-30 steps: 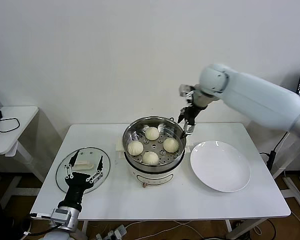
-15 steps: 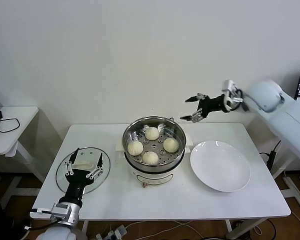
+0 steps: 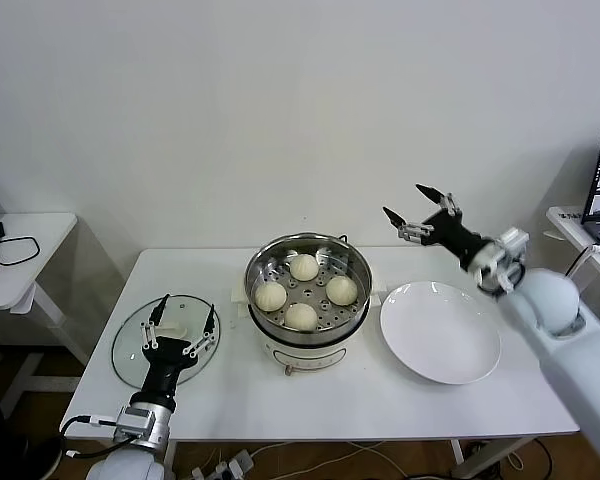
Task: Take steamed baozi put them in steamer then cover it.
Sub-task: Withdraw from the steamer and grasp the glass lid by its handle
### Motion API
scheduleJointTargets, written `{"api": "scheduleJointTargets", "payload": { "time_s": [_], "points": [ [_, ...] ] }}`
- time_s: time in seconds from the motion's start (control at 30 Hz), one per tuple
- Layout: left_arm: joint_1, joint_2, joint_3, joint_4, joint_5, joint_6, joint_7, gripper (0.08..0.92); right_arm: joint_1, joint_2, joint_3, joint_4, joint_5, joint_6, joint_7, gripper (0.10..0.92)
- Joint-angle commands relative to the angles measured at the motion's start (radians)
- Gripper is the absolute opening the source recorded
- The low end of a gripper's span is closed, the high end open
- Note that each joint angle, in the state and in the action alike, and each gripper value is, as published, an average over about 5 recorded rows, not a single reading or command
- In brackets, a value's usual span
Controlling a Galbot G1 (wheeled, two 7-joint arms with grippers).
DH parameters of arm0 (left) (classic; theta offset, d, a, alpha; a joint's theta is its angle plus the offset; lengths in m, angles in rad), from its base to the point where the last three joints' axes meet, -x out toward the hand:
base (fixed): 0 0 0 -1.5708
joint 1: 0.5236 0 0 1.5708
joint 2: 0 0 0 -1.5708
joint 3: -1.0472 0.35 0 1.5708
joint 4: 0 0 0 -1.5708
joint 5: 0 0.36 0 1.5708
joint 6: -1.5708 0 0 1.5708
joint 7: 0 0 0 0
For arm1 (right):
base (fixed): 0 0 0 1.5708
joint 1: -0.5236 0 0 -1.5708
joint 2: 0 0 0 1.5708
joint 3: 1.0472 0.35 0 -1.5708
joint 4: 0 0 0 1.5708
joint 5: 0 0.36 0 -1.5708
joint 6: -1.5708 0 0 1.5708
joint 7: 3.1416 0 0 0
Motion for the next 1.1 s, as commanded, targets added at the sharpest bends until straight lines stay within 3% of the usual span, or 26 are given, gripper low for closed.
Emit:
{"api": "scheduleJointTargets", "payload": {
  "time_s": [0.03, 0.33, 0.5, 0.87, 1.1],
  "points": [
    [-0.005, 0.004, 0.009, 0.036, 0.008, -0.044, -0.014, 0.823, -0.544, 0.266, 0.297, 0.155, -0.197, 0.243, 0.269, 0.823],
    [0.000, 0.006, -0.003, 0.096, 0.118, -0.103, -0.038, 0.823, -0.700, 0.413, 0.302, 0.167, -0.284, 0.383, 0.301, 0.823],
    [-0.010, 0.015, -0.030, 0.190, 0.327, -0.187, -0.078, 0.823, -0.731, 0.448, 0.304, 0.165, -0.285, 0.405, 0.300, 0.823],
    [-0.096, 0.122, -0.171, 0.541, 1.062, -0.398, -0.316, 0.823, -0.711, 0.479, 0.283, 0.132, -0.286, 0.402, 0.294, 0.823],
    [-0.149, 0.164, -0.202, 0.641, 1.270, -0.434, -0.399, 0.823, -0.698, 0.488, 0.267, 0.107, -0.297, 0.399, 0.290, 0.823]
  ]
}}
